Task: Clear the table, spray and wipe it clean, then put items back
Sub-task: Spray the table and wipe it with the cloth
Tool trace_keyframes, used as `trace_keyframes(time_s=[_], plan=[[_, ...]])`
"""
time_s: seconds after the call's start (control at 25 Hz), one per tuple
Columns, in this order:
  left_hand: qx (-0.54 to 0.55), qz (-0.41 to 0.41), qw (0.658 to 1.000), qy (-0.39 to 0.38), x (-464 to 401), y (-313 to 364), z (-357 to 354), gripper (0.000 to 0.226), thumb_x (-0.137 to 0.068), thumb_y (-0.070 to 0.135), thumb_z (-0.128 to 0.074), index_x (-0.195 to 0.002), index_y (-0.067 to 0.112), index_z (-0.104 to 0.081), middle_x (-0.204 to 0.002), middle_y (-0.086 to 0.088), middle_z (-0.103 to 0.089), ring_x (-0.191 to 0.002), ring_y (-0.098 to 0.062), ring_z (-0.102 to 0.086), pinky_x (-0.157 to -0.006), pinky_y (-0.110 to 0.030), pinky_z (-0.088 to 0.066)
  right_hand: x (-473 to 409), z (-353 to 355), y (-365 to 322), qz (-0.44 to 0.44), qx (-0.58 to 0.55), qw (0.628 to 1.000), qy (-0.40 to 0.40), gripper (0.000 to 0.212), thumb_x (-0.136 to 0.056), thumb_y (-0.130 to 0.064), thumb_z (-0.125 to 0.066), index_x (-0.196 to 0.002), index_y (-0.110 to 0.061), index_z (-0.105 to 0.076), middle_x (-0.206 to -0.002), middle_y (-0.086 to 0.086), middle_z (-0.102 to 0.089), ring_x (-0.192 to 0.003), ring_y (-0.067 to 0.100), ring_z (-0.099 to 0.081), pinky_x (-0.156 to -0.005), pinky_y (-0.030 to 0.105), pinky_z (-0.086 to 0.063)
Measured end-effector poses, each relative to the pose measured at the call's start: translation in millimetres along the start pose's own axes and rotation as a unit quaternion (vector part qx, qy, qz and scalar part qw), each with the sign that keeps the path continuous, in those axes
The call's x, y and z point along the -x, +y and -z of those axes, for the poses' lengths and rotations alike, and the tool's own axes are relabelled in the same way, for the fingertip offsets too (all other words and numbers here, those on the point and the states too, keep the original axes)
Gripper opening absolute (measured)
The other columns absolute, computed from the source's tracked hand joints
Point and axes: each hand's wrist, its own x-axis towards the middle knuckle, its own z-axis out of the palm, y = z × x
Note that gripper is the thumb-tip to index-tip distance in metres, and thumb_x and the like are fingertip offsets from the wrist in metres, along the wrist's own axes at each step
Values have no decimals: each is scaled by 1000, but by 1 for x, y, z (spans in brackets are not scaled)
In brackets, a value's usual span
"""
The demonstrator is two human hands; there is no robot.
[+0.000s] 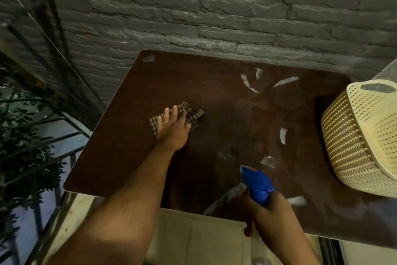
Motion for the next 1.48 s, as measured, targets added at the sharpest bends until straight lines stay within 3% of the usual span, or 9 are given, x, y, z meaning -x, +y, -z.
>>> trace_keyframes(time_s=[0.12, 0.2, 0.36, 0.52, 0.8, 0.96, 1.12, 1.32, 1.48], plan=[[-38, -186, 982, 16, 77, 24, -39, 53, -101, 46, -29, -152, 35, -22, -164, 3, -6, -151, -20, 3, -119, -42, 5, 2, -4, 7, 1, -15, 1000, -1, 9, -86, -27, -66, -91, -23, -59, -68, 11, -72, -51, 19, -68, -55, 30, -54], [-41, -260, 963, 64, 155, -6, -63, 51, -97, 48, -33, -147, 37, -36, -161, 4, -22, -150, -19, -11, -120, -41, -5, 5, -3, 9, 8, -12, 1000, -7, 9, -87, -26, -65, -91, -23, -58, -66, 11, -71, -49, 18, -67, -54, 29, -54], [-18, -133, 989, 55, 164, -71, -46, 53, -100, 51, -28, -151, 37, -25, -164, 8, -4, -150, -13, 8, -119, -33, 7, 11, 4, 11, 40, 8, 998, -37, 11, -87, -25, -65, -93, -20, -57, -66, 9, -70, -52, 16, -67, -59, 32, -59], [1, 39, 999, 18, 71, -29, -11, 56, -103, 46, -26, -155, 31, -11, -164, 0, 6, -150, -23, 12, -120, -46, 3, 13, 11, 14, 75, -1, 996, -50, 13, -87, -22, -65, -96, -20, -57, -68, 8, -67, -55, 17, -65, -61, 34, -59], [-30, -152, 986, 62, 235, -4, -88, 56, -97, 48, -28, -151, 35, -21, -163, 5, -6, -151, -18, 6, -118, -32, 12, 27, 26, 28, 83, -13, 994, -66, 11, -87, -23, -65, -94, -22, -56, -64, 4, -66, -49, 12, -63, -57, 30, -56], [-29, -84, 995, 56, 217, -23, -70, 53, -102, 50, -20, -151, 40, -4, -162, 11, 8, -146, -9, 22, -115, -28, 19, 27, 36, 48, 65, 4, 996, -63, 14, -86, -23, -67, -93, -22, -56, -66, 5, -67, -50, 13, -64, -55, 27, -55], [-20, -10, 1000, 9, 137, 16, -46, 55, -104, 45, -22, -155, 32, -7, -163, 2, 10, -149, -21, 14, -119, -42, 4, 29, 42, 60, 67, 12, 995, -73, 19, -86, -26, -68, -99, -23, -55, -73, 7, -68, -54, 14, -65, -57, 28, -56], [-28, -74, 995, 53, 181, 41, -84, 55, -102, 48, -21, -154, 35, -9, -163, 6, 10, -147, -16, 21, -115, -37, 13, 28, 45, 61, 49, 0, 996, -72, 18, -83, -26, -69, -95, -24, -56, -75, 8, -70, -60, 19, -68, -68, 42, -62], [-6, -29, 999, 34, 168, 30, -73, 56, -102, 49, -18, -155, 34, -6, -162, 7, 13, -145, -15, 24, -117, -39, 12, 18, 52, 46, 68, -9, 995, -66, 14, -84, -25, -69, -92, -24, -57, -72, 6, -69, -52, 14, -67, -62, 37, -61]])
